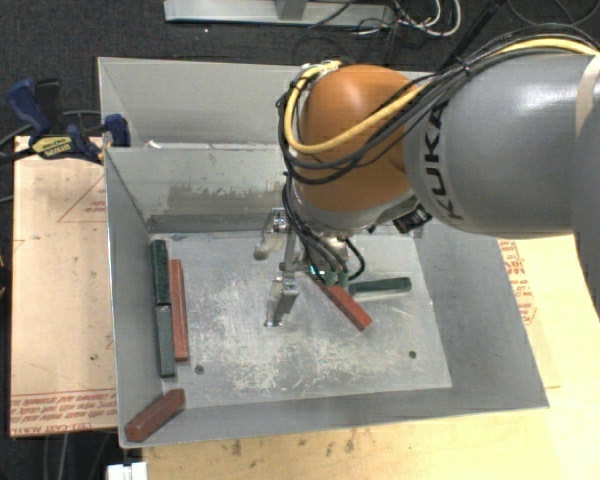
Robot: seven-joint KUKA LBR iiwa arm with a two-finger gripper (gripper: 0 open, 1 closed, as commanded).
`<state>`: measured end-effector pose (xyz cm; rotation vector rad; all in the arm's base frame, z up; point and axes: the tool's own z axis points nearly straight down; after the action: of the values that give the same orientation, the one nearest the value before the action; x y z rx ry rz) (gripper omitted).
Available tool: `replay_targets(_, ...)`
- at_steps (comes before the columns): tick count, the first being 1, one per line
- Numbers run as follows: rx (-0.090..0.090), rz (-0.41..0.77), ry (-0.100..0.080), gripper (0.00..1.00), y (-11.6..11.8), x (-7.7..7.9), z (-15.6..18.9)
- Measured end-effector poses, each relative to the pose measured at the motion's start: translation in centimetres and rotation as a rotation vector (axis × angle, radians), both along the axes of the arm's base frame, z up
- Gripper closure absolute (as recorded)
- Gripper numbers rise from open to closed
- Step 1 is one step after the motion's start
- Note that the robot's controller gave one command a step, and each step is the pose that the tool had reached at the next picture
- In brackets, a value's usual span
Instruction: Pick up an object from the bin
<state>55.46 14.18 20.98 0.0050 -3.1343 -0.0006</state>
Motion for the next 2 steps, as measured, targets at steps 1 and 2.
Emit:
replay_targets(1, 0.001, -0.002, -0.008, 0.0, -0.1, 0.2, 0.4)
replay_targets(2, 0.003, 0.013, -0.01, 0.0, -5.0, 3.7, 0.2)
